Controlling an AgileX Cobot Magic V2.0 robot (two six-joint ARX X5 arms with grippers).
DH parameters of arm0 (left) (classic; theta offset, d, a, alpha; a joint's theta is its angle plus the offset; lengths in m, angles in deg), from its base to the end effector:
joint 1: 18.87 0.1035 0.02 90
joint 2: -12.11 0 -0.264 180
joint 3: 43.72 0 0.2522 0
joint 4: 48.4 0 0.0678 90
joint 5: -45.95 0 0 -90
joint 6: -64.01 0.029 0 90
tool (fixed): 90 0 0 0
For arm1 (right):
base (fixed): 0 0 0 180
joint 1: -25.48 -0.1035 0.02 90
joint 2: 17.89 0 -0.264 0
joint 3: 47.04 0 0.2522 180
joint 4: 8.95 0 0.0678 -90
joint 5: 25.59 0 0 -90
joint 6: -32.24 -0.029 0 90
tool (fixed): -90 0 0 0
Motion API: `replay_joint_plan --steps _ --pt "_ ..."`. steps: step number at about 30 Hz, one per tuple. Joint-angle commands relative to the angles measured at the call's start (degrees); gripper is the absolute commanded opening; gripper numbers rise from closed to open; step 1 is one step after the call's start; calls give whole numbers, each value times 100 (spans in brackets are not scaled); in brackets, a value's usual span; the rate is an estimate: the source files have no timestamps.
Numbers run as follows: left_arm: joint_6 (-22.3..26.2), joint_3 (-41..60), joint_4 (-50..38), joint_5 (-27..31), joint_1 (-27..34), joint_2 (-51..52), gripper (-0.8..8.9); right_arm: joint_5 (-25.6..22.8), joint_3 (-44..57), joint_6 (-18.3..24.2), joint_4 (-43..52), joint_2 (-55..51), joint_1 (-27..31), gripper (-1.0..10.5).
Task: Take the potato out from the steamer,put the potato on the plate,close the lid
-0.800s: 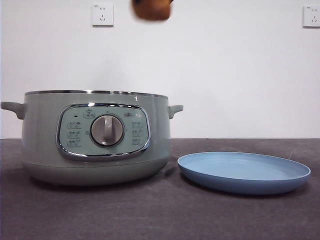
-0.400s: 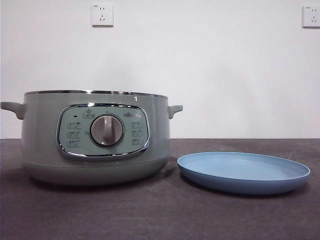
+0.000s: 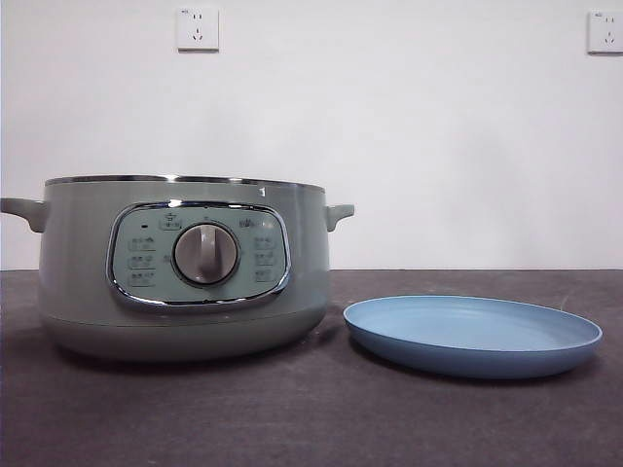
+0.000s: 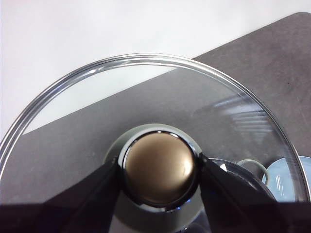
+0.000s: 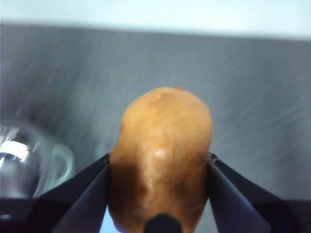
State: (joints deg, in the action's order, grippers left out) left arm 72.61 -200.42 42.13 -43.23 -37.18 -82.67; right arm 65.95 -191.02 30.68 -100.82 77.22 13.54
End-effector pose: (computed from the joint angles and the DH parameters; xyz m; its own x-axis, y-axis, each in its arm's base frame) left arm 0.2334 -0.0768 0.5427 0.8379 -0.2622 -0.4788 0.3668 0.9200 0.1381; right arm 0.2740 0.0587 0.4904 0.7097 0.1775 -0.6818 -0.2078 0.9774 0.0382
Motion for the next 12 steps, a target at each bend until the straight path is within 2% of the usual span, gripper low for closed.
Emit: replay_joint_plan --steps 1,5,12 --pt "66 -74 256 -11 7 66 -9 511 938 9 -125 61 -28 -11" --pt "66 -74 256 -94 4 66 -9 592 2188 57 151 133 -352 -11" --pt "66 -74 258 -162 2 66 -9 599 4503 -96 2081 164 -920 -11"
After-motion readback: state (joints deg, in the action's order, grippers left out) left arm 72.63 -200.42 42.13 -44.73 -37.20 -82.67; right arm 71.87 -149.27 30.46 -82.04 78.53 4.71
